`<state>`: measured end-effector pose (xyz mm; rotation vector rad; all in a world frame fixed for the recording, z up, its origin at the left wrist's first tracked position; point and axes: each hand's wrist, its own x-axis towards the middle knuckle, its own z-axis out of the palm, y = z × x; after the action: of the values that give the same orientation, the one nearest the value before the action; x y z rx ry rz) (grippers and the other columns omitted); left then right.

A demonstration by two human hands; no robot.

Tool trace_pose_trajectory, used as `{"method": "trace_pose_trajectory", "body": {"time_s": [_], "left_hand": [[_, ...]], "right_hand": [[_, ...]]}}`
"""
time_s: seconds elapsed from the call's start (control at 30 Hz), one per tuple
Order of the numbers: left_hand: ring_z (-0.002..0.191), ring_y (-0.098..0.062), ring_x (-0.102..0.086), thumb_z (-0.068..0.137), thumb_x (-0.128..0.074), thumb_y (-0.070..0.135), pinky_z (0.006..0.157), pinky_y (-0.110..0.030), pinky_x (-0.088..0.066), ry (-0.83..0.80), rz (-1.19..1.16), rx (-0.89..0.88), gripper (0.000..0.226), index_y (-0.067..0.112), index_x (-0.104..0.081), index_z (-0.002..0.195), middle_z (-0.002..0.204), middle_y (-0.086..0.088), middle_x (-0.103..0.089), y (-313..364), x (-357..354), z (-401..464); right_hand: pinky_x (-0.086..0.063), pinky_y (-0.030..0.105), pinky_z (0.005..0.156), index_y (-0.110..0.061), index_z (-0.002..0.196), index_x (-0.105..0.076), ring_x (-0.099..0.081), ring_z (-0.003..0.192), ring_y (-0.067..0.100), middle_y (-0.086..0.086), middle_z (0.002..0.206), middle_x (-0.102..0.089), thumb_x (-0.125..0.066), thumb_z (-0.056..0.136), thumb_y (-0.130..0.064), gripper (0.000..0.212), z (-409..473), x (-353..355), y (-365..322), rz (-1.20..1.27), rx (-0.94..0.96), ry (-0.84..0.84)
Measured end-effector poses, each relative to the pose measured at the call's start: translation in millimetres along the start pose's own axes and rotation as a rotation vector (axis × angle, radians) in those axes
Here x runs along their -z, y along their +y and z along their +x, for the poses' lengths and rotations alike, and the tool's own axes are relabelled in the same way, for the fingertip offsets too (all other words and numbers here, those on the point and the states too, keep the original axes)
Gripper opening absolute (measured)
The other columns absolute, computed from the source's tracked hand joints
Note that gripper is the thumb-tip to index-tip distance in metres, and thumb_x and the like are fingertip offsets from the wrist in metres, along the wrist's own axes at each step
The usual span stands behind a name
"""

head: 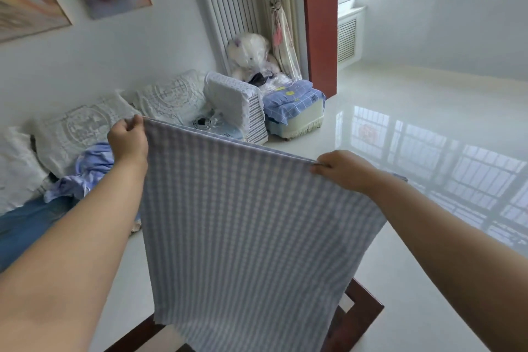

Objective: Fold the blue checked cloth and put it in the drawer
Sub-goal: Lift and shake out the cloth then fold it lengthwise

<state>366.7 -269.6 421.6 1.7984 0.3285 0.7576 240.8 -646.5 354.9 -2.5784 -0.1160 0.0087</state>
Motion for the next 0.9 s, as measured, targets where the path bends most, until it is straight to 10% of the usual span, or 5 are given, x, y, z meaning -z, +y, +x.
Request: {"method": "trace_pose_trajectory", "body": {"time_s": [0.17,0.3,0.4,0.57,0.9], "left_hand": [[0.118,-0.038,-0.047,0.096,-0.045,0.035,0.098,-0.038,-0.034,0.191,0.429,-0.581,0.044,0.0,-0.055,0.12,0.125,-0.023,-0.052,23,10,-16],[0.087,-0.029,-0.062,0.09,-0.024,0.068,0.08,-0.037,-0.047,-0.486,0.533,-1.336,0.069,0.012,-0.056,0.117,0.092,-0.009,-0.068,31,-36,-104],[0.046,-0.025,-0.059,0.091,-0.023,0.069,0.042,-0.024,-0.035,-0.5,0.519,-1.347,0.069,0.012,-0.06,0.082,0.056,-0.003,-0.061,24,-42,-129],[0.045,-0.023,-0.056,0.089,-0.037,0.068,0.044,-0.029,-0.042,-0.552,0.318,-1.228,0.064,0.012,-0.062,0.07,0.053,-0.003,-0.058,7,-38,-103],[0.049,-0.011,-0.046,0.088,-0.041,0.065,0.047,-0.021,-0.034,-0.571,0.256,-1.229,0.06,0.014,-0.068,0.075,0.052,-0.001,-0.057,35,-30,-80]], "right_hand": [[-0.037,0.03,0.058,-0.021,0.056,-0.04,-0.044,0.06,0.015,-0.005,0.06,-0.046,-0.052,0.092,-0.046,0.045,13,23,-53,-0.112,0.119,0.011],[-0.039,0.03,0.06,-0.024,0.065,-0.052,-0.047,0.063,0.015,-0.008,0.064,-0.047,-0.049,0.09,-0.051,0.038,25,24,-105,-0.27,0.22,0.011],[-0.037,0.03,0.059,-0.023,0.069,-0.053,-0.05,0.068,0.018,-0.007,0.065,-0.05,-0.051,0.089,-0.05,0.034,29,21,-123,-0.318,0.251,0.01],[-0.04,0.031,0.064,-0.031,0.103,-0.044,-0.053,0.074,0.021,-0.005,0.088,-0.058,-0.056,0.086,-0.046,0.026,22,51,-102,-0.302,0.283,0.069],[-0.04,0.029,0.064,-0.02,0.08,-0.058,-0.054,0.076,0.02,-0.003,0.076,-0.058,-0.058,0.08,-0.063,0.043,-2,115,-54,-0.422,0.105,-0.01]]}}
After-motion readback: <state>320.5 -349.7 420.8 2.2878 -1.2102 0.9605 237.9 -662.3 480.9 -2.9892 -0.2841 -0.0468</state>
